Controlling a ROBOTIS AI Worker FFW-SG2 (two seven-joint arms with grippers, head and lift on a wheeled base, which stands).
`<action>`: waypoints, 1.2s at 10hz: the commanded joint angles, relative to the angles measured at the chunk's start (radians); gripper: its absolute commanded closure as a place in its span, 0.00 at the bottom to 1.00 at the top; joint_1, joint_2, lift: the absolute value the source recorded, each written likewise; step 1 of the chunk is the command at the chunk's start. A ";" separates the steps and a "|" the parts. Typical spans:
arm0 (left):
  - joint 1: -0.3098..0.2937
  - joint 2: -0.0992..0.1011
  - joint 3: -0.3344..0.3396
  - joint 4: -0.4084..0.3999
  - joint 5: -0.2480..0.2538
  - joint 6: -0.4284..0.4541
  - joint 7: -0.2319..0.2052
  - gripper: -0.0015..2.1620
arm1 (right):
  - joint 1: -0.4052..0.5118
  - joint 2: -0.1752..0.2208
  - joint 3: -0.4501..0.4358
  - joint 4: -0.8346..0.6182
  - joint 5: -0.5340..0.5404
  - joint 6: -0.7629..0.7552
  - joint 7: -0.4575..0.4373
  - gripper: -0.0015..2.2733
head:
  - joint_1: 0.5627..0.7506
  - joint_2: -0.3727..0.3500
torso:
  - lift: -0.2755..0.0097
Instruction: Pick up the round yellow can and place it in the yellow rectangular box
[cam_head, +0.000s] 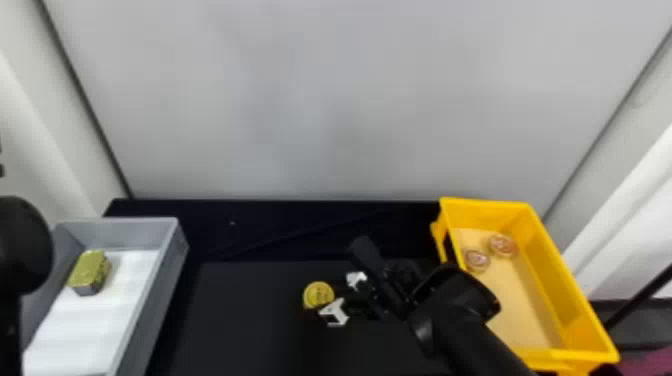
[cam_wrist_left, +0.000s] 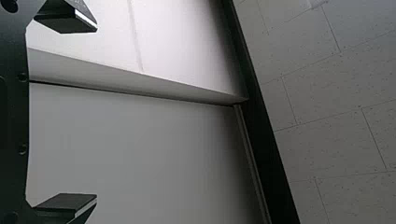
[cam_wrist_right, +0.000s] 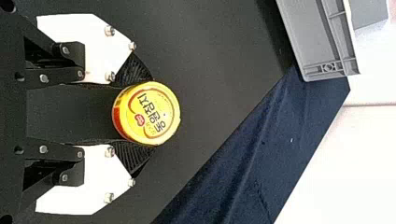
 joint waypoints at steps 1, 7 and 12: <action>0.015 0.006 0.023 -0.027 0.004 0.022 0.000 0.01 | 0.078 -0.037 -0.018 -0.237 0.003 0.126 0.031 0.33 | 0.70 0.41 | 0.96; 0.031 0.035 0.062 -0.075 0.006 0.079 -0.012 0.01 | 0.249 -0.097 -0.253 -0.829 0.197 0.431 0.149 0.33 | 0.70 0.41 | 0.96; 0.027 0.035 0.062 -0.078 0.004 0.088 -0.015 0.01 | 0.289 -0.185 -0.468 -1.055 0.332 0.543 0.206 0.33 | 0.70 0.41 | 0.96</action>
